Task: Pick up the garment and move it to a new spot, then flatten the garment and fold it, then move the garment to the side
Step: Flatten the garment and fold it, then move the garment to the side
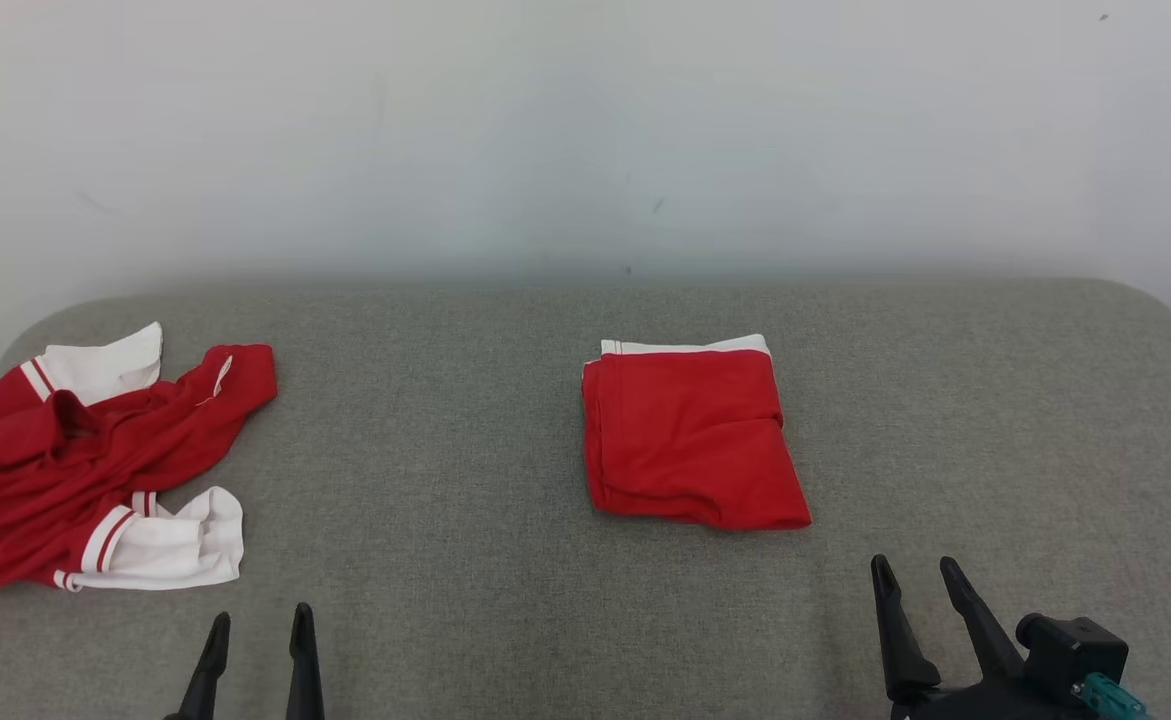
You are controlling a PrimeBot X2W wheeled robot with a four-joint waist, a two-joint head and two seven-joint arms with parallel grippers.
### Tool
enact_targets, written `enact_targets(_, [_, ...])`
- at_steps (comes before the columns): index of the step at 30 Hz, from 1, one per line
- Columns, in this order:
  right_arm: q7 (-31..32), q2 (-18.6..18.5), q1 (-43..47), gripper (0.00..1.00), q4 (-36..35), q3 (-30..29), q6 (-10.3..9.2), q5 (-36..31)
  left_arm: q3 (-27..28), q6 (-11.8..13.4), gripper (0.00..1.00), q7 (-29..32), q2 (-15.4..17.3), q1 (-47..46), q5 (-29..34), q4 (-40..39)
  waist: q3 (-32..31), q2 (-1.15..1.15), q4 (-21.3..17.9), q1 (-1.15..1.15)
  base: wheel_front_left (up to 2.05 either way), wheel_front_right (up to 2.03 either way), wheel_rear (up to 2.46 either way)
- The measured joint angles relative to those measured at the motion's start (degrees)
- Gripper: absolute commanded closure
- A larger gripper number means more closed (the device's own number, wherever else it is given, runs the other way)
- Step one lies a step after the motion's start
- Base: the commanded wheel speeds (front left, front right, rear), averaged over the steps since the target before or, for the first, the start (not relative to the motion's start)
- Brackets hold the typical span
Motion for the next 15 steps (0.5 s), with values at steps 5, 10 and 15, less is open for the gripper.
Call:
enact_targets(5, [0.8,0.11,-0.01,0.0,-0.34,-0.35,0.0,-0.01,-0.96,0.02,0.0,0.53,-0.02,-0.02,0.65,0.88,0.51,0.0,0.19,0.0,0.0,0.0,0.0])
enact_targets(10, [1.45,0.22,0.0,0.0,-0.65,-1.09,0.0,-0.26,-1.3,0.49,0.0,1.02,0.03,-0.09,0.74,1.05,0.83,0.0,0.38,0.0,0.0,0.0,0.0])
enact_targets(15, [2.7,0.3,0.01,0.0,-0.71,-2.08,0.0,-1.52,-1.64,1.12,0.0,2.69,0.2,-0.11,1.1,0.65,0.82,0.0,0.63,0.0,0.0,0.0,0.0])
